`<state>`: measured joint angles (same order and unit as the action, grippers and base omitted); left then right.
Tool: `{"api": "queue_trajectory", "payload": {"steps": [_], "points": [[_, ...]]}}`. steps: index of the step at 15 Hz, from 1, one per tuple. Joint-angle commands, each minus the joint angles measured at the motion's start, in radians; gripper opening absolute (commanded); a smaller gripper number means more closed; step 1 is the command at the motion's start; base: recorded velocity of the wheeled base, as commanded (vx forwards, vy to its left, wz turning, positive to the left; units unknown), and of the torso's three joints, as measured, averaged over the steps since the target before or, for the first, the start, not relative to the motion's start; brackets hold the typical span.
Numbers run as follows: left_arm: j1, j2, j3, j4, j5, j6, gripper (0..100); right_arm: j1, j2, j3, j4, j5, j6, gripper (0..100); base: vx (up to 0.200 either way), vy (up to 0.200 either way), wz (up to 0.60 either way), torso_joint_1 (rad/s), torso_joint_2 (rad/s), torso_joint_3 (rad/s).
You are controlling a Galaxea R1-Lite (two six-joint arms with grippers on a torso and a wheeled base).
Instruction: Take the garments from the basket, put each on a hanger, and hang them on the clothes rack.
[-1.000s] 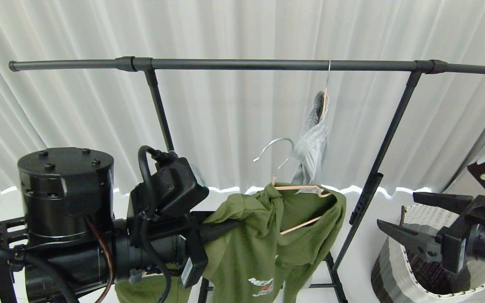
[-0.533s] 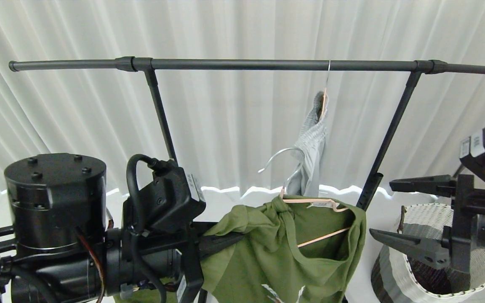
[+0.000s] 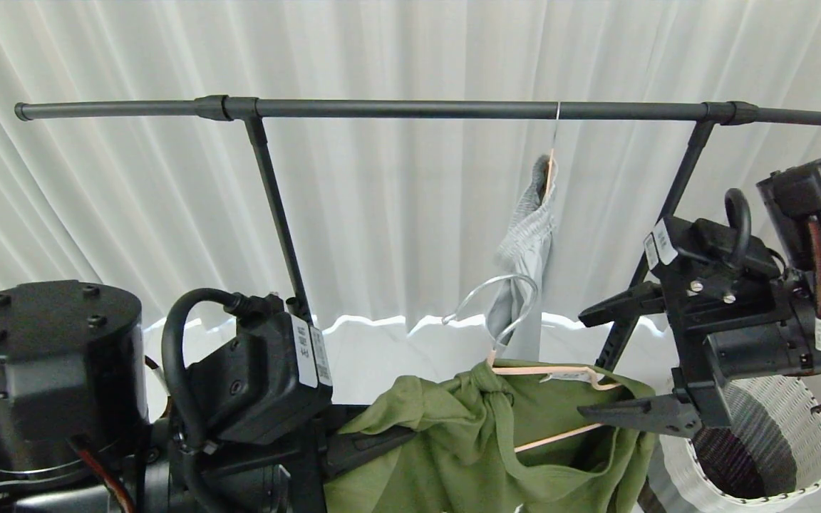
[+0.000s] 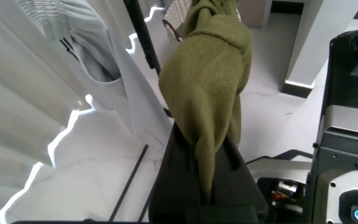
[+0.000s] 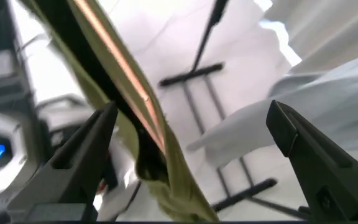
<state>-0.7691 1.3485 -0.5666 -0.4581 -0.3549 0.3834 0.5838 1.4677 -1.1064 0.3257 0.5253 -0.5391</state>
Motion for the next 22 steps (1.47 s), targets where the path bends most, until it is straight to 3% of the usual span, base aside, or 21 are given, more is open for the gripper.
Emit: {"api": "queue_trajectory", "payload": {"steps": [1, 4, 6, 8, 10, 20, 21, 22], "points": [[-0.006, -0.005, 0.002, -0.001, 0.001, 0.000, 0, -0.001, -0.021, -0.075, 0.098, 0.004, -0.019, 100, 0.000, 0.000, 0.00, 0.000, 0.00, 0.000], [-0.009, -0.008, -0.006, -0.002, -0.001, 0.000, 0, -0.002, -0.072, -0.136, 0.291, -0.005, -0.028, 100, 0.000, 0.000, 0.00, 0.000, 0.00, 0.000], [-0.029, -0.006, -0.007, -0.014, 0.001, 0.000, 0, -0.010, -0.026, -0.125, 0.253, 0.001, -0.147, 100, 0.000, 0.000, 0.00, 0.000, 0.00, 0.000], [-0.035, 0.000, -0.009, -0.047, 0.001, 0.000, 0, -0.001, 0.020, -0.125, 0.211, 0.010, -0.214, 100, 0.000, 0.000, 0.00, 0.000, 0.00, 0.000], [-0.036, -0.005, -0.009, -0.054, 0.001, 0.000, 0, 0.025, 0.042, -0.125, 0.208, 0.038, -0.220, 100, 0.000, 0.000, 0.00, 0.000, 0.00, 0.000], [-0.047, 0.001, -0.006, -0.067, 0.004, -0.001, 0, 0.065, 0.060, -0.109, 0.145, 0.039, -0.186, 100, 0.000, 0.000, 0.00, 0.000, 0.00, 0.000], [-0.047, 0.000, -0.006, -0.067, 0.004, -0.001, 0, 0.073, 0.060, -0.101, 0.131, 0.039, -0.171, 0, 0.000, 0.000, 0.00, 0.000, 0.00, 0.000], [-0.047, 0.000, -0.004, -0.067, 0.004, -0.001, 0, 0.080, 0.060, -0.089, 0.104, 0.039, -0.151, 0, 0.000, 0.000, 0.00, 0.000, 0.00, 0.000]]}}
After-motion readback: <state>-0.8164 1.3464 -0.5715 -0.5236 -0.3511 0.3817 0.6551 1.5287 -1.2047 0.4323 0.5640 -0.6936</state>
